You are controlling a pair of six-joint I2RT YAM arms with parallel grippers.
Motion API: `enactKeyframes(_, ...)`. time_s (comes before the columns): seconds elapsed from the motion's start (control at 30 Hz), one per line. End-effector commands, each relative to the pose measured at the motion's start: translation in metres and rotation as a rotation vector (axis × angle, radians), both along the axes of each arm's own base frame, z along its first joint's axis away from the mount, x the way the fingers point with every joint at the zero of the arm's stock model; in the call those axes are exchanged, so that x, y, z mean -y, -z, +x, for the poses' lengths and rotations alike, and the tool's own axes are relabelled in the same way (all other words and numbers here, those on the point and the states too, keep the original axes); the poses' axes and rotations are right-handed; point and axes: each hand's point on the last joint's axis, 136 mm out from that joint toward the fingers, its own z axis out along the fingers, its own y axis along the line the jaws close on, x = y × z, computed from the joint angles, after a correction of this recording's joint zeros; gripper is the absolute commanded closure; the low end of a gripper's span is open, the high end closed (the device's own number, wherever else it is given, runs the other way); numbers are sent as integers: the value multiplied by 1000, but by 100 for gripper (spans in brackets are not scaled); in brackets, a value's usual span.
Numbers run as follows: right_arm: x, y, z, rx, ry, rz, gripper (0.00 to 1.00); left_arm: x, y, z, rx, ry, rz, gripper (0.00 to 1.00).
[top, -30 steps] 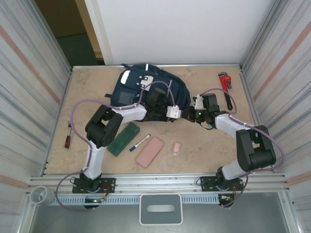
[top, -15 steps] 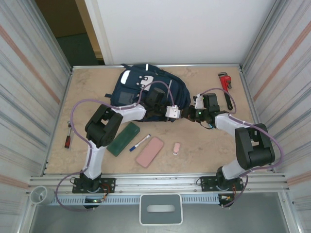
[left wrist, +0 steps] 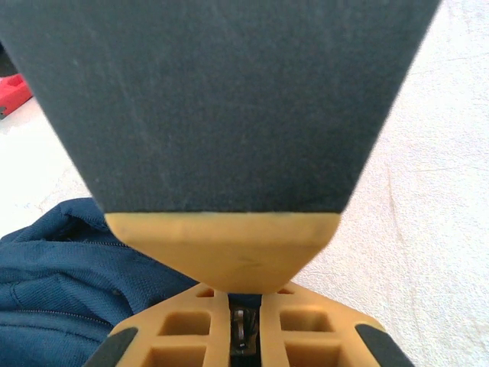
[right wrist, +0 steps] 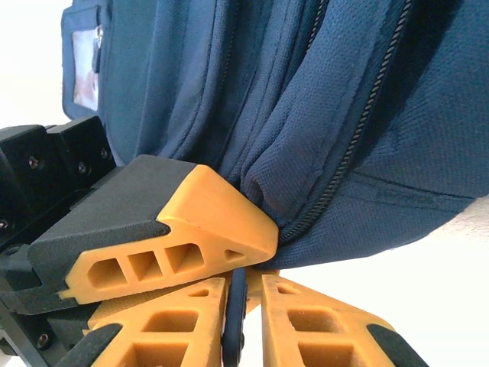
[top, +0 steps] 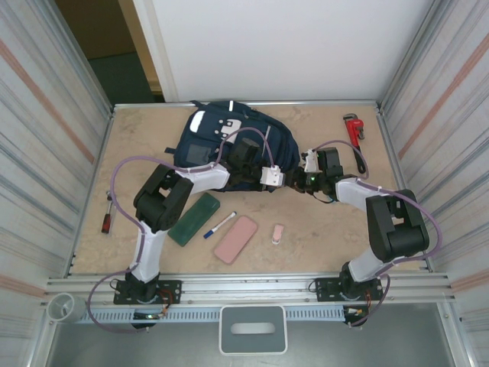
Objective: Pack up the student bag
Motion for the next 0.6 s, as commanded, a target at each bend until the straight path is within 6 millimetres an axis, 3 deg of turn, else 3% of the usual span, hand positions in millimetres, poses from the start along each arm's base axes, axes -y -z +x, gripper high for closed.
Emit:
enactKeyframes(0.0,-6,-2,4,-4,-14,17,84,-1,-1,-2,-13,15,-15,91)
enactKeyframes(0.13,-7,-2,7,-1,-13,15,89,-2,-1,-2,-14,17,-16,91)
enactKeyframes(0.27,-3,-1,8,1,-3,-6,100,-3,1,-3,-19,19,-11,90)
enactKeyframes(0.4,8,2,8,10,22,-65,100,-15,-16,0,-3,-28,-28,62)
enactKeyframes(0.57,12,0,6,41,17,-104,100,-49,-49,-2,-41,-114,-98,42)
